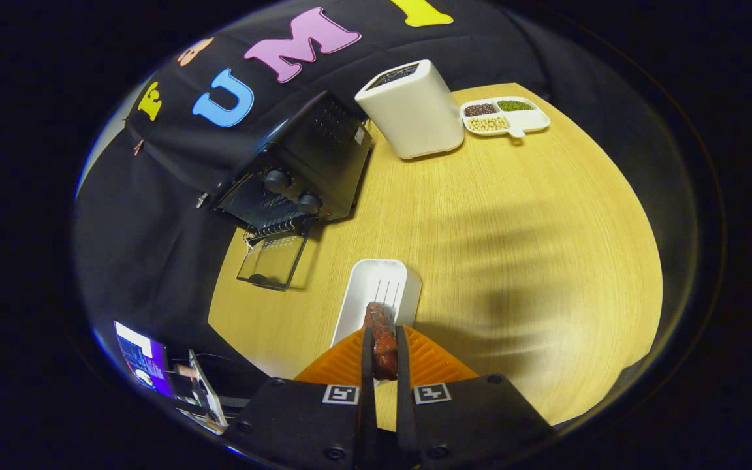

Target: Open the toaster oven, put the food inside, and close the toaster oven door.

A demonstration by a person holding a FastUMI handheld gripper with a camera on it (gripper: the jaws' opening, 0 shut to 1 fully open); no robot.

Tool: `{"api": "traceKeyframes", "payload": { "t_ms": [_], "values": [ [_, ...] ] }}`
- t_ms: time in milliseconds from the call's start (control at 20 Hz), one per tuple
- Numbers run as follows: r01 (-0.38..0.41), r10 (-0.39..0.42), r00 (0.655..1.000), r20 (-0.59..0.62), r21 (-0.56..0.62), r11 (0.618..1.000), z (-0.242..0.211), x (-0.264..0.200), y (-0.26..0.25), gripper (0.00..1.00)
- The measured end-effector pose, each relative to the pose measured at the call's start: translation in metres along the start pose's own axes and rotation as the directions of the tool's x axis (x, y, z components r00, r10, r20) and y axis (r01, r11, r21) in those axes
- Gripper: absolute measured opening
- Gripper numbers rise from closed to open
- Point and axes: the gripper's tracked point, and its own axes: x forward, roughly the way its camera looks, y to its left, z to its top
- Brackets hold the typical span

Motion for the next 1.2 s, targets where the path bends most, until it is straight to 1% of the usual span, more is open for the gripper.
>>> {"api": "traceKeyframes", "payload": {
  "t_ms": [200, 350, 450, 600, 950, 1050, 1200],
  "values": [
    [0.02, -0.019, 0.999, 0.035, -0.025, 0.999, 0.017, -0.017, 0.013, 0.16],
    [0.015, -0.014, 0.997, 0.077, -0.019, 1.0, 0.032, -0.031, 0.036, 0.15],
    [0.019, -0.019, 0.993, 0.116, 0.005, 1.0, 0.042, -0.039, 0.054, 0.16],
    [-0.023, 0.011, 0.987, 0.162, 0.069, 0.997, 0.048, -0.044, 0.097, 0.16],
    [-0.081, 0.053, 0.975, 0.216, 0.121, 0.989, 0.034, -0.011, 0.193, 0.15],
    [-0.11, 0.073, 0.963, 0.26, 0.13, 0.985, 0.032, 0.002, 0.221, 0.15],
    [-0.122, 0.078, 0.939, 0.334, 0.114, 0.986, 0.034, 0.027, 0.254, 0.15]
  ]
}}
